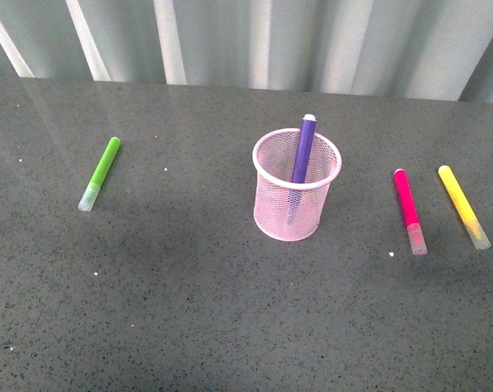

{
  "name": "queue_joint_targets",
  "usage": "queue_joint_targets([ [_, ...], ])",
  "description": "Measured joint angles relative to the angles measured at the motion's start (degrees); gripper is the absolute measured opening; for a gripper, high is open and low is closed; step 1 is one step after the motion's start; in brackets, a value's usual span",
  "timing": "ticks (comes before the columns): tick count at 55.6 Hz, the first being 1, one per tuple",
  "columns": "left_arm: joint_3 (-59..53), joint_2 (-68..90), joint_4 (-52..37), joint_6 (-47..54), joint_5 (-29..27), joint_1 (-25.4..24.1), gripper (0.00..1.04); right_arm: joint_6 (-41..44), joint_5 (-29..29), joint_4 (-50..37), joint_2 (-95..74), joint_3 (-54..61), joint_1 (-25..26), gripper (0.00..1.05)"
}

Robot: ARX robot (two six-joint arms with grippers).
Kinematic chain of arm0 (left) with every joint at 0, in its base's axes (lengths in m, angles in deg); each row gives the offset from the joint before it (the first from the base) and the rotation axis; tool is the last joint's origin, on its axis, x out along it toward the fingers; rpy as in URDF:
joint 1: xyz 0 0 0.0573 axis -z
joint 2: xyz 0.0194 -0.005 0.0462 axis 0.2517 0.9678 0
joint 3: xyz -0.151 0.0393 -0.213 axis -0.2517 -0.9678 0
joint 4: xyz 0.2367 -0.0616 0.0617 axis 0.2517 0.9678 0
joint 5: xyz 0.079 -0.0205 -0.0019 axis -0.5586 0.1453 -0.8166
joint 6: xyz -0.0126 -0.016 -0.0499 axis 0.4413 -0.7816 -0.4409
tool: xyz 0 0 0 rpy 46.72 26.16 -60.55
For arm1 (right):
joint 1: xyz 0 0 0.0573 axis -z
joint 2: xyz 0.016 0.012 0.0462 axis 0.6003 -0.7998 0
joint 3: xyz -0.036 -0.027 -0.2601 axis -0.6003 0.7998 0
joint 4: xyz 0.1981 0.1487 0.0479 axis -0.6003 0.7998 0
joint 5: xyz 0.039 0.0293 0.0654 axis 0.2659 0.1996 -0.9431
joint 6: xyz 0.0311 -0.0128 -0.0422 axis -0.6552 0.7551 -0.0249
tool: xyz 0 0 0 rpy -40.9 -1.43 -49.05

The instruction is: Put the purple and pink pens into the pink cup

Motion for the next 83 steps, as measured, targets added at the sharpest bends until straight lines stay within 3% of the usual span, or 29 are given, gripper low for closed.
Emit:
queue_joint_targets([
  [21,-0.9,-17.4,14.9,0.5,-6.2,6.5,0.04,0.0,0.0,0.0,0.0,0.0,0.0,0.98],
  [25,-0.9,-20.7,18.0,0.5,-11.2,10.7,0.04,0.0,0.0,0.0,0.0,0.0,0.0,0.98],
  [31,-0.9,-24.6,21.5,0.5,-11.8,12.5,0.04,0.0,0.0,0.0,0.0,0.0,0.0,0.98],
  [77,-0.9,-41.4,38.0,0.5,-11.8,12.6,0.04,0.0,0.0,0.0,0.0,0.0,0.0,0.98],
  [83,-0.9,-49.4,47.4,0.5,-11.8,12.6,0.04,0.0,0.0,0.0,0.0,0.0,0.0,0.98],
])
